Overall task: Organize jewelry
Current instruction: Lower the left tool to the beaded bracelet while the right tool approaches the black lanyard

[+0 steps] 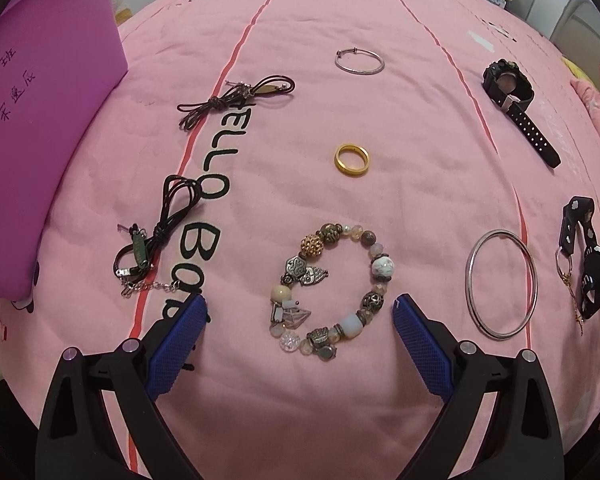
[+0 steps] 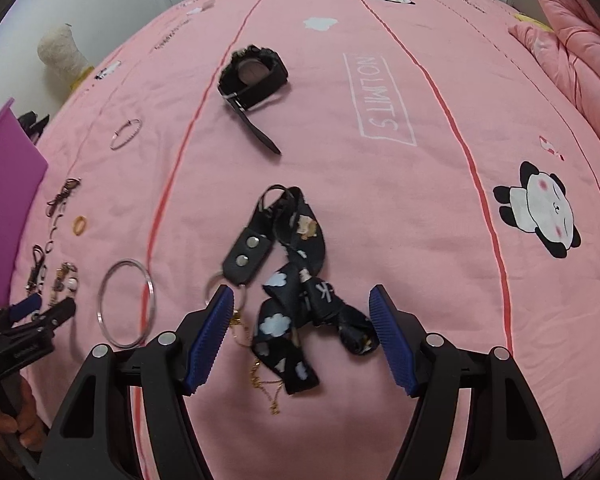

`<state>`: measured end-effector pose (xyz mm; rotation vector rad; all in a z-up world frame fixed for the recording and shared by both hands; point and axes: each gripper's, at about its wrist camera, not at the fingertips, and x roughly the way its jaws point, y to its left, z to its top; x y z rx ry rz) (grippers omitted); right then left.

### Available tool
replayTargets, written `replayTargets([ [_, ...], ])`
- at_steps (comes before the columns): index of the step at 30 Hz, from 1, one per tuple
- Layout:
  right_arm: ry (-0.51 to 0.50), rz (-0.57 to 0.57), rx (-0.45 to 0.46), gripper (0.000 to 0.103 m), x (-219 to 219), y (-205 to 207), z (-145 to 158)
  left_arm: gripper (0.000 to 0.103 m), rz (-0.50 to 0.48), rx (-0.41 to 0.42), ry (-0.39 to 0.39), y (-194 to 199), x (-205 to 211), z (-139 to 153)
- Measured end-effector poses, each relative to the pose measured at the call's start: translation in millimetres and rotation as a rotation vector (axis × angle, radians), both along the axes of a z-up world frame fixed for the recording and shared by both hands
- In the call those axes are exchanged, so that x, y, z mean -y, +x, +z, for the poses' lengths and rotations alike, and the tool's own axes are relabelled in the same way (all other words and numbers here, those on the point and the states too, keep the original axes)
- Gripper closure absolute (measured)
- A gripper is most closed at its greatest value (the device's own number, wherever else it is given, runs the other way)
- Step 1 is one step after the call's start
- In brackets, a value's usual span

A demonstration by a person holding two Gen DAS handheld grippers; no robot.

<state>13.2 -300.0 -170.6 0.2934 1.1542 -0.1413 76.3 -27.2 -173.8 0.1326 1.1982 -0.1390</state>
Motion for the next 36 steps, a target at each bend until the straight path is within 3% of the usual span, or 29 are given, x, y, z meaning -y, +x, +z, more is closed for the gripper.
replayTargets([
  [9,-0.054,0.022,-0.038,0.036,0,7,-15,0.01,0.004,0.016,0.002,5,2,-5],
  [28,-0.152,0.068,-0.005,0.034,-12,9,-24,0.006,0.002,0.091,-0.009,14,3,-16],
  [36,-0.163,0.072,-0.001,0.037,-22,6,-23,0.011,-0.002,0.084,-0.022,11,3,-12],
])
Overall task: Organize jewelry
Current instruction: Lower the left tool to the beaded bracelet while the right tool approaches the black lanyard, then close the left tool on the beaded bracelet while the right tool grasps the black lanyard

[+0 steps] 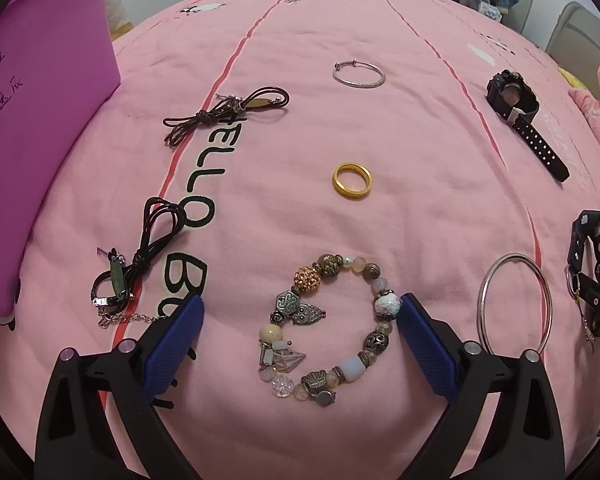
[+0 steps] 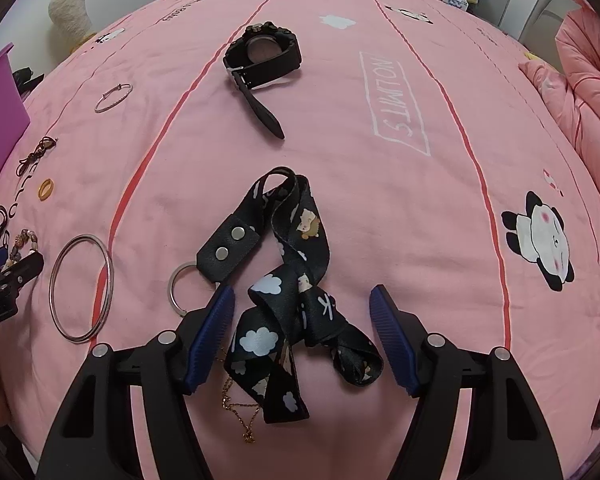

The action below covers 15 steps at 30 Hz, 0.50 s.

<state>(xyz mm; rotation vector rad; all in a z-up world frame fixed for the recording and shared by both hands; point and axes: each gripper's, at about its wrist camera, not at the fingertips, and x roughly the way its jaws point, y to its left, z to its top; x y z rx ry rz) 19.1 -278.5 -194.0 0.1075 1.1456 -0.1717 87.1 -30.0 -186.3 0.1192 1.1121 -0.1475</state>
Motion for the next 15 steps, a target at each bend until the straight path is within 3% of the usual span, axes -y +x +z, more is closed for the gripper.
replayTargets([
  [6,-0.006,0.031,0.008,0.055,-8,-2,4,0.029,-0.012,0.015,-0.006,-8,4,4],
  [12,0.006,0.051,0.012,0.079,-14,-2,7,0.063,-0.008,0.028,-0.025,-15,4,12],
  [14,0.022,0.047,0.013,0.082,-12,-2,9,0.077,-0.002,0.023,-0.034,-14,2,13],
  [15,0.032,0.044,0.015,0.083,-11,-3,10,0.079,0.001,0.019,-0.039,-13,2,14],
])
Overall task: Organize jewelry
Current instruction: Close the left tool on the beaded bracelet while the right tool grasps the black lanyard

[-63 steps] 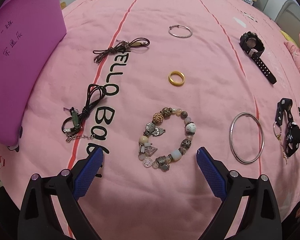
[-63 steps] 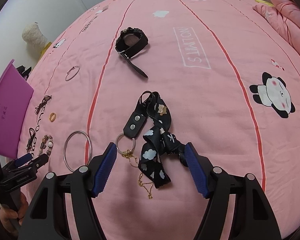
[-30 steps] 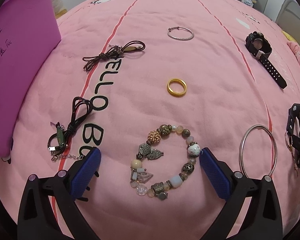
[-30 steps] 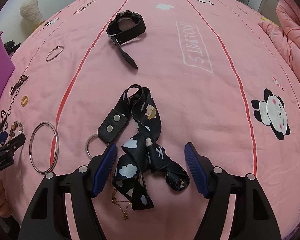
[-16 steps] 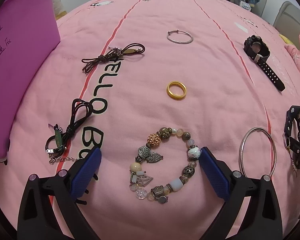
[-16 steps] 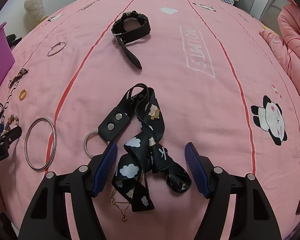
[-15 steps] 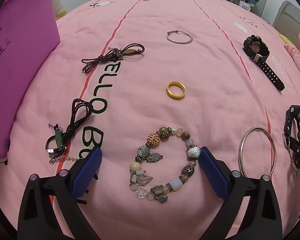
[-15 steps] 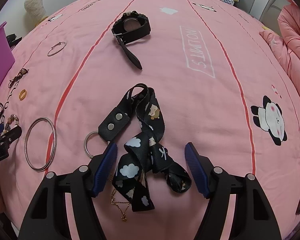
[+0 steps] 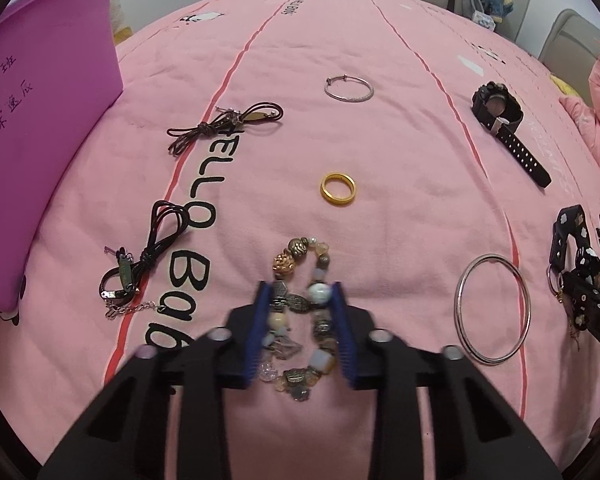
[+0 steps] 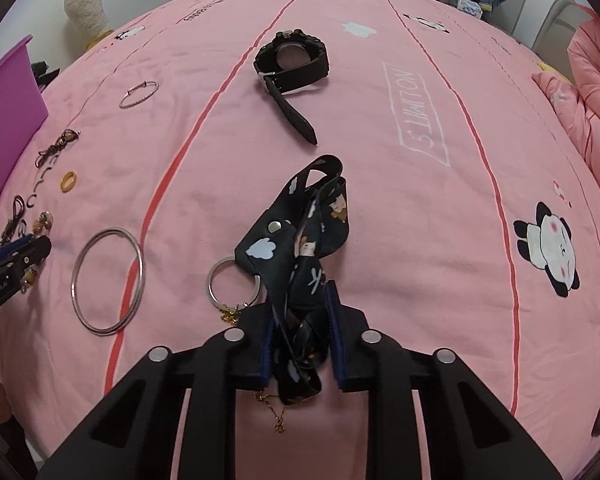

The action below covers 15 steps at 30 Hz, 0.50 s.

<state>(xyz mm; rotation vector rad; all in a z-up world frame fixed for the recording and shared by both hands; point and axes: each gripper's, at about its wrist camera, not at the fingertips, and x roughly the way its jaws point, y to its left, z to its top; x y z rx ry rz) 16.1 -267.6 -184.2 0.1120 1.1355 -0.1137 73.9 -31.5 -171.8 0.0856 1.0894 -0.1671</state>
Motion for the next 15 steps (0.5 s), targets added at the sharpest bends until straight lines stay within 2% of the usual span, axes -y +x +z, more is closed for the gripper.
replayTargets([
  [8,0.067,-0.031,0.025,0.084,6,-7,13,0.09,-0.009,-0.003,-0.033,-3,-5,11],
  [15,0.084,-0.036,0.043,0.084,5,-16,25,0.09,-0.014,0.007,-0.05,-10,-8,24],
])
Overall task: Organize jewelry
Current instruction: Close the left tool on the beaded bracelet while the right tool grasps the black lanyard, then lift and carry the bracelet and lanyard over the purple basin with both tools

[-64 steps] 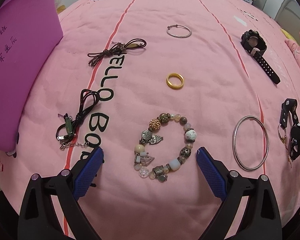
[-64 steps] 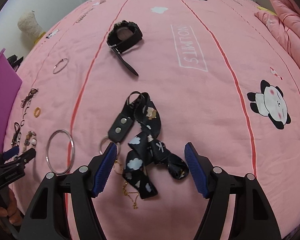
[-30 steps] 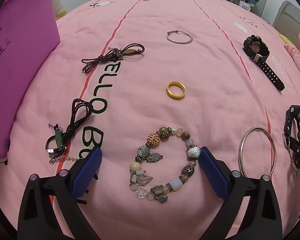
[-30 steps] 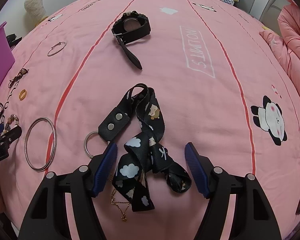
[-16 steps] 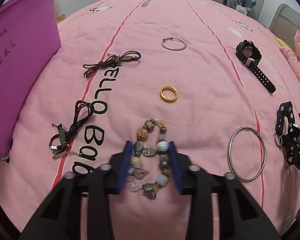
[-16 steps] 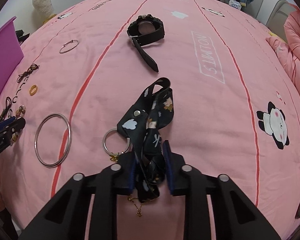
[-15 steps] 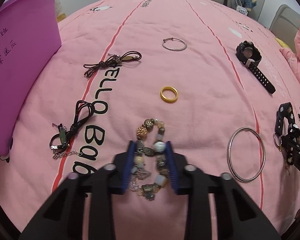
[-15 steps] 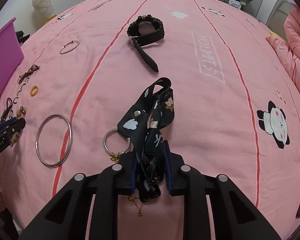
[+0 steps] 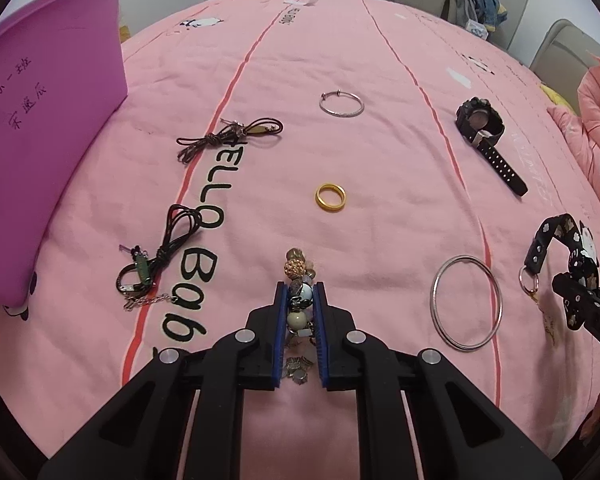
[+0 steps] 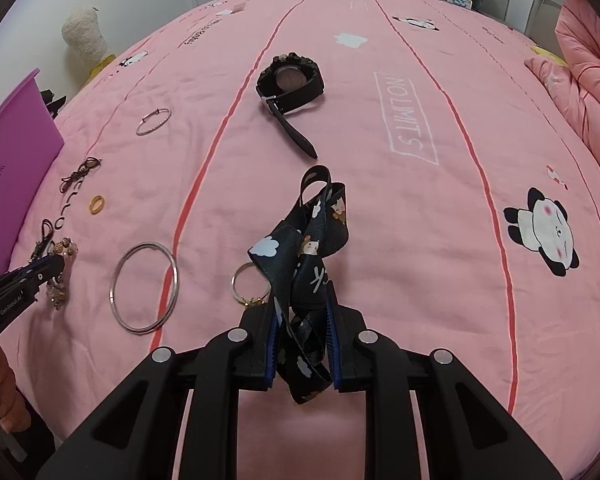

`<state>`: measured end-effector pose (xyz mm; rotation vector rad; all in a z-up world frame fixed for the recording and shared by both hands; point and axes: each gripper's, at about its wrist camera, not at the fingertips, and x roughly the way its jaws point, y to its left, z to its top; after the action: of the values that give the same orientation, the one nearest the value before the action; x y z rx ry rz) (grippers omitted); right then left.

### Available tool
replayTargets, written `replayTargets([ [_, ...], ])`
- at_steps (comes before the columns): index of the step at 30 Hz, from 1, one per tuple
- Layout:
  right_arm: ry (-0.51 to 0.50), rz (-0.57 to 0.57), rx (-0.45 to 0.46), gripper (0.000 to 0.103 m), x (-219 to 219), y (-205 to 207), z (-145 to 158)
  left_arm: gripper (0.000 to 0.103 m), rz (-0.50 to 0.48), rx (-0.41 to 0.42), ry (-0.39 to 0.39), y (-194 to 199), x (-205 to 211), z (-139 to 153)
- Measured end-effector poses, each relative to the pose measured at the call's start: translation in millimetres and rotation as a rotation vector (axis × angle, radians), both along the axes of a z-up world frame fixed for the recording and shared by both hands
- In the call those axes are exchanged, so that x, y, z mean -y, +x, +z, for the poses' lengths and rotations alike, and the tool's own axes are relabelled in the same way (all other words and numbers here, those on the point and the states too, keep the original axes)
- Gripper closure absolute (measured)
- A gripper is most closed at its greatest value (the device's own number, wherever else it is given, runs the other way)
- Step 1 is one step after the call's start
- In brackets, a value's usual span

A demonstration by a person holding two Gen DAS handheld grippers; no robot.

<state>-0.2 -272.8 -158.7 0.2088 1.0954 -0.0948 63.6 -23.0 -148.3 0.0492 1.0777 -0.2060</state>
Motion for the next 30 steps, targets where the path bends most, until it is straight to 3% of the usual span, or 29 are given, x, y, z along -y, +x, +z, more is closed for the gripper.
replayTargets([
  [16,0.026,-0.018,0.057,0.084,-4,-33,37,0.091,-0.002,0.053,-0.02,-15,-13,38],
  [30,0.016,-0.001,0.15,0.084,-20,-59,94,0.091,-0.023,0.176,-0.044,-39,-17,96],
])
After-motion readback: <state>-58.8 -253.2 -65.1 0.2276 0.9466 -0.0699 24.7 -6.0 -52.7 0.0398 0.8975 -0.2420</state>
